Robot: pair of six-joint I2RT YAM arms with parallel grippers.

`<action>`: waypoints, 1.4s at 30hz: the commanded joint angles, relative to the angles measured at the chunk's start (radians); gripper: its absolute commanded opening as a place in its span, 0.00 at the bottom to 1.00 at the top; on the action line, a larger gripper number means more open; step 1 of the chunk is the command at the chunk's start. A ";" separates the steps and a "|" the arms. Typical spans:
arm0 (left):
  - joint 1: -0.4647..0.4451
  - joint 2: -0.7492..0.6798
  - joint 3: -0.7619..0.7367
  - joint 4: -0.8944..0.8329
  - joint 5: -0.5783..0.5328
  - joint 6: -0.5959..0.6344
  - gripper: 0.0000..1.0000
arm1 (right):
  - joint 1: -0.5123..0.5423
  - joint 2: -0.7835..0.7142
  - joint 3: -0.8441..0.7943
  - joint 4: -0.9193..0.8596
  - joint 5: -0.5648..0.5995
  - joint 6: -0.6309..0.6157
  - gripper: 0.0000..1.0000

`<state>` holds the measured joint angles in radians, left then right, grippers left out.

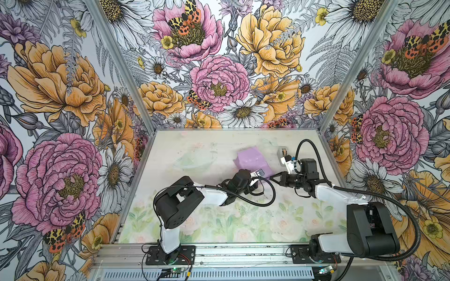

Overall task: Wrap the gift box in paper
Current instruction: 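Carry the right gripper back to the box end beside the left gripper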

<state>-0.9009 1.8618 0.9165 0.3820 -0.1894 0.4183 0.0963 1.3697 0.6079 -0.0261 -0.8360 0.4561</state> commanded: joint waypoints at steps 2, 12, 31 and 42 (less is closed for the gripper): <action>0.014 0.042 -0.016 -0.132 0.045 -0.034 0.64 | 0.038 0.002 -0.027 0.152 -0.012 0.049 0.00; 0.012 0.043 -0.014 -0.132 0.045 -0.033 0.64 | 0.064 0.067 -0.042 0.209 -0.027 0.059 0.00; 0.011 0.040 -0.017 -0.132 0.047 -0.035 0.64 | 0.088 0.158 -0.084 0.341 -0.001 0.077 0.00; 0.014 0.039 -0.017 -0.133 0.047 -0.035 0.64 | 0.091 0.197 -0.084 0.398 0.018 0.106 0.00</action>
<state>-0.9009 1.8618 0.9165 0.3820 -0.1879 0.4183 0.1783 1.5505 0.5282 0.3210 -0.8345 0.5514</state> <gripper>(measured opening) 0.640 0.042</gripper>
